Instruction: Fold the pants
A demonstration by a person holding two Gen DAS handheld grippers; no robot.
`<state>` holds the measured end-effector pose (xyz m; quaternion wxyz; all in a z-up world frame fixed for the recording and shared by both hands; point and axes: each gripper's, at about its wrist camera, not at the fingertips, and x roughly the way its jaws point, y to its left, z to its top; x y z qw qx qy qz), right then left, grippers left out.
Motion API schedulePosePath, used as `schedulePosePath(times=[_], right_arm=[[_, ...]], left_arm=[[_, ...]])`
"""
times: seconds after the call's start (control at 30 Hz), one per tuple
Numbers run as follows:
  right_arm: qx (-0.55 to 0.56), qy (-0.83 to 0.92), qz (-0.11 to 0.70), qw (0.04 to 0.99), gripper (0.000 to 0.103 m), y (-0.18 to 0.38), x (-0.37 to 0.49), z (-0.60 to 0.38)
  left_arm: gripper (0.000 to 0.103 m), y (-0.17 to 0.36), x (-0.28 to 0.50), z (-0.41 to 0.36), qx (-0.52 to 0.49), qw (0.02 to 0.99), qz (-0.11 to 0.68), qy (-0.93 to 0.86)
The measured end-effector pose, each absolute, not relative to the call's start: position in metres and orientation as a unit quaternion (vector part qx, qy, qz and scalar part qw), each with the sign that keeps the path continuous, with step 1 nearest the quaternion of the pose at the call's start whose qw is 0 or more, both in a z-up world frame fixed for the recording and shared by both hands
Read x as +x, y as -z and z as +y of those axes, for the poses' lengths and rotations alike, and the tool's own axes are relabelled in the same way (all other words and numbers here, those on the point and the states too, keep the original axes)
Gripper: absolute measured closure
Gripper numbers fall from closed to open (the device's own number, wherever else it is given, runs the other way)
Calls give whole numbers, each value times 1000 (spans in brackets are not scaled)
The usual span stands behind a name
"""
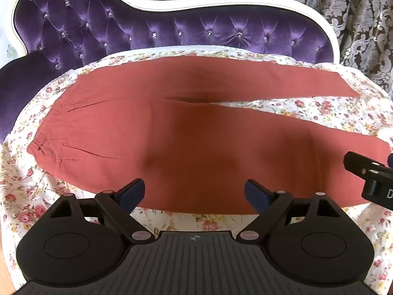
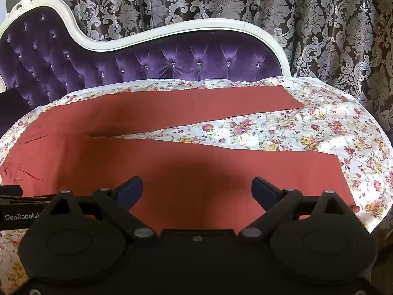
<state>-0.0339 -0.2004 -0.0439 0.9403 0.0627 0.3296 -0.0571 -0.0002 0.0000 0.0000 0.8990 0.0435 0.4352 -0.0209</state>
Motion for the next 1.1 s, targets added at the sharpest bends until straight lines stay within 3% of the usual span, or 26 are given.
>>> schedulePosePath(times=[1.1], right_arm=[[61,54,371,925,8,54,-24,-195]], left_arm=[[14,11,4,-1,48,892,449,17]])
